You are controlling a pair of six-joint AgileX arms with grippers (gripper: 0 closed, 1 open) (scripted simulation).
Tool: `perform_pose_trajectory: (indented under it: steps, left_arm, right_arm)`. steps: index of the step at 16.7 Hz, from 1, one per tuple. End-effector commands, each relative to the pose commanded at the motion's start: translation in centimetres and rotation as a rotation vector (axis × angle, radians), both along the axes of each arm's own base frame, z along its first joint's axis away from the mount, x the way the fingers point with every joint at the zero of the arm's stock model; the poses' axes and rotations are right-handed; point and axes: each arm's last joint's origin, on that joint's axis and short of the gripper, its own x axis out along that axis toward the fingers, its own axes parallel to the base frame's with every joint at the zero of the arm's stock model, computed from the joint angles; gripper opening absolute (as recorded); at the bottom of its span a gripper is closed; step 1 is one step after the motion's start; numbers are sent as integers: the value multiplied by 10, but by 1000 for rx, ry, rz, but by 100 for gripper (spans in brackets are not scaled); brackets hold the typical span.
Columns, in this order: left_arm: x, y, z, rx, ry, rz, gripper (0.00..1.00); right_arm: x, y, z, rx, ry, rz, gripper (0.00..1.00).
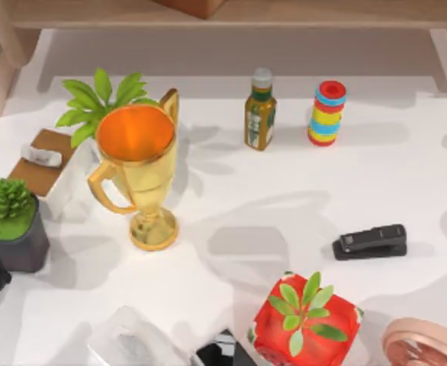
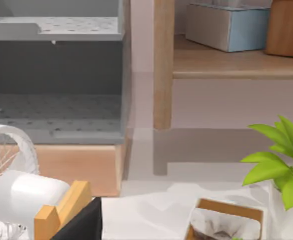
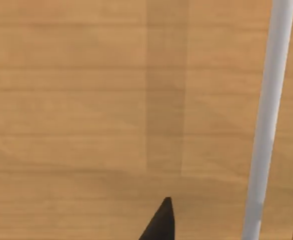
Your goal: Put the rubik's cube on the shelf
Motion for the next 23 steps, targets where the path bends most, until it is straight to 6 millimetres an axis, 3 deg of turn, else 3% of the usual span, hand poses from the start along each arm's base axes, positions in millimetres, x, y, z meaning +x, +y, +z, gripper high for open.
perform_pose_trajectory:
  steps: [5, 6, 16, 23]
  left_arm:
    - [0, 0, 0, 0, 0, 0, 100]
    - [0, 0, 0, 0, 0, 0, 100]
    - [0, 0, 0, 0, 0, 0, 100]
    - [0, 0, 0, 0, 0, 0, 100]
  right_arm:
    - [0, 0, 0, 0, 0, 0, 2]
    - [0, 0, 0, 0, 0, 0, 0]
    - [-5, -3, 1, -1, -1, -9, 0]
    - [-61, -1, -2, 6, 8, -5, 0]
